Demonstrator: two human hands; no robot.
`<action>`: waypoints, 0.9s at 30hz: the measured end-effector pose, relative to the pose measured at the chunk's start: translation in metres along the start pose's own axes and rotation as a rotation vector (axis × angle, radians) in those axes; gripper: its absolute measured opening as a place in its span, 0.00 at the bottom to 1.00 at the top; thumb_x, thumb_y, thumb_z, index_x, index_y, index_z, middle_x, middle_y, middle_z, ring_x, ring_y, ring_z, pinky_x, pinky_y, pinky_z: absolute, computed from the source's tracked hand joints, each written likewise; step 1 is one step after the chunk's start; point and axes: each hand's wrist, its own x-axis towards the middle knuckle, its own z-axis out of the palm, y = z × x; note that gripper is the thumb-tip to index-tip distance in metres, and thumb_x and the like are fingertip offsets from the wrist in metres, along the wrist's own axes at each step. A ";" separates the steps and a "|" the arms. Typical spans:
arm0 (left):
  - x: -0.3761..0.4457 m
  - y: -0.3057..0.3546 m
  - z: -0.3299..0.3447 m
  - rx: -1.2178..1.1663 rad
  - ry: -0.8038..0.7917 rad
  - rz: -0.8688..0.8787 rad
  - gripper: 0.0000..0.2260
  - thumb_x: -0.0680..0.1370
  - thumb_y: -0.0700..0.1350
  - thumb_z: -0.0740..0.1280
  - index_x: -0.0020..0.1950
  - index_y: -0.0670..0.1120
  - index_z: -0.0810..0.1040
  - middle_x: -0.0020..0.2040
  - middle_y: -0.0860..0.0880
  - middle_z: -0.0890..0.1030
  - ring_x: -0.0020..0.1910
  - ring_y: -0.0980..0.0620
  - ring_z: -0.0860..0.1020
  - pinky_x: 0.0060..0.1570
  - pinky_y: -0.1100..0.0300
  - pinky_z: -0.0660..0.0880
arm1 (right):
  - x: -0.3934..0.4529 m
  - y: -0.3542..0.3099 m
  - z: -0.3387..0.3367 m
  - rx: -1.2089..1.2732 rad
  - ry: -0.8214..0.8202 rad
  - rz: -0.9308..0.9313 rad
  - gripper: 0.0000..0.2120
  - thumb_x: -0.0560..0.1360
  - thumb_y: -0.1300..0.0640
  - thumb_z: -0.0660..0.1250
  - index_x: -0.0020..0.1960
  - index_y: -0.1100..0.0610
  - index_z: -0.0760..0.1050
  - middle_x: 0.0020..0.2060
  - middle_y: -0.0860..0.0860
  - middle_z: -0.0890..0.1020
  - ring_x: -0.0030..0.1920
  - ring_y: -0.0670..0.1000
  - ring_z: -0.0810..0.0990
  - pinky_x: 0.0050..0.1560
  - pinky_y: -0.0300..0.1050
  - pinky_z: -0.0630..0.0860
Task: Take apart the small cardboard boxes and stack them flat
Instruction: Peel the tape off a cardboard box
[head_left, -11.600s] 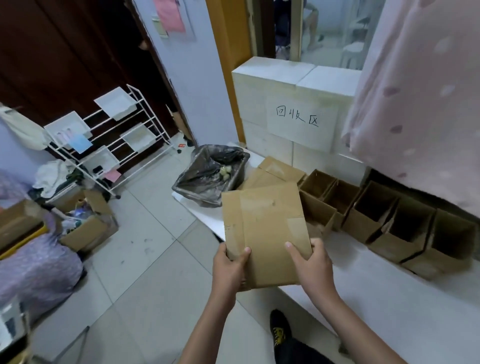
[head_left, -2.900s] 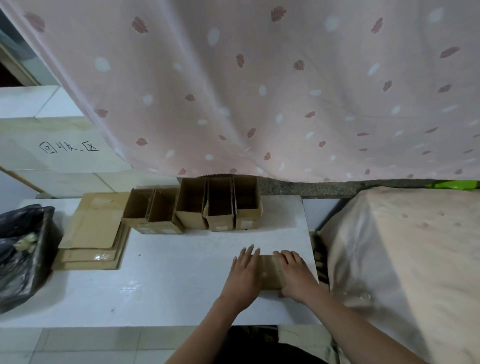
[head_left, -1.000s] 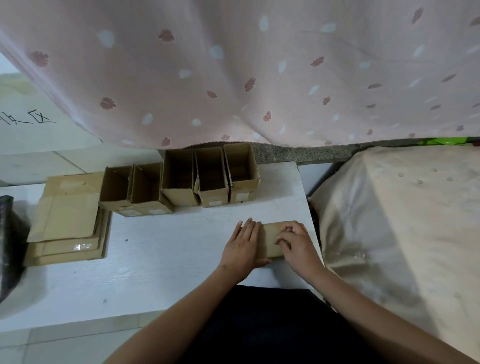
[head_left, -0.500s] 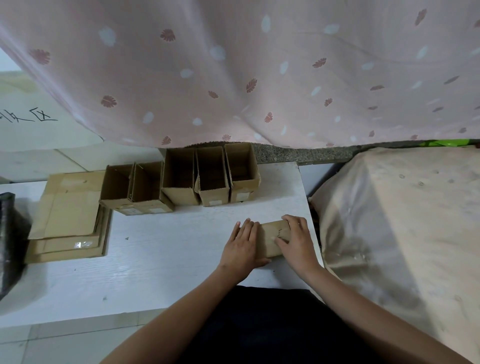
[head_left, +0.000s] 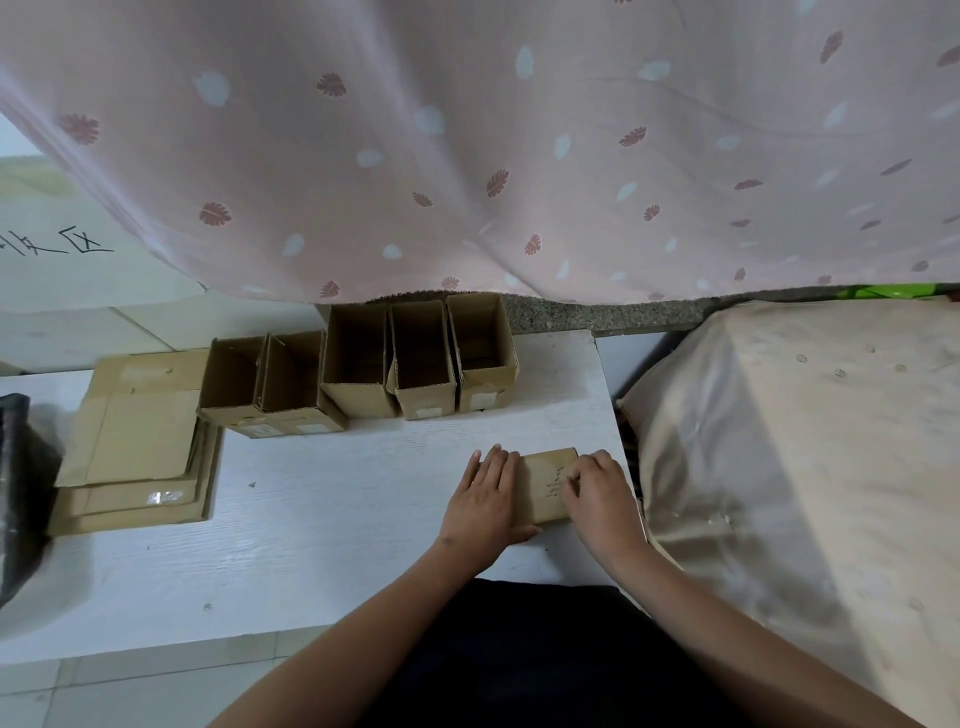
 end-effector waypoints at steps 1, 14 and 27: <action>0.000 0.000 0.000 0.008 -0.002 0.001 0.47 0.76 0.68 0.63 0.81 0.40 0.47 0.81 0.43 0.54 0.81 0.48 0.45 0.79 0.50 0.37 | 0.000 -0.001 0.000 -0.016 -0.007 -0.007 0.04 0.77 0.62 0.66 0.46 0.63 0.78 0.48 0.58 0.76 0.52 0.59 0.75 0.52 0.50 0.73; 0.003 0.002 -0.003 0.031 -0.020 -0.056 0.48 0.77 0.69 0.61 0.81 0.39 0.43 0.81 0.42 0.51 0.81 0.47 0.43 0.78 0.50 0.35 | 0.010 0.002 -0.007 0.222 -0.025 0.178 0.04 0.76 0.66 0.63 0.42 0.65 0.73 0.40 0.57 0.78 0.43 0.55 0.76 0.41 0.44 0.69; -0.002 0.001 -0.008 -0.039 -0.004 -0.110 0.47 0.76 0.68 0.63 0.81 0.42 0.45 0.80 0.45 0.54 0.81 0.49 0.48 0.78 0.53 0.35 | 0.015 -0.001 -0.024 0.430 0.093 0.261 0.07 0.71 0.68 0.70 0.37 0.60 0.76 0.31 0.49 0.79 0.33 0.45 0.77 0.32 0.29 0.69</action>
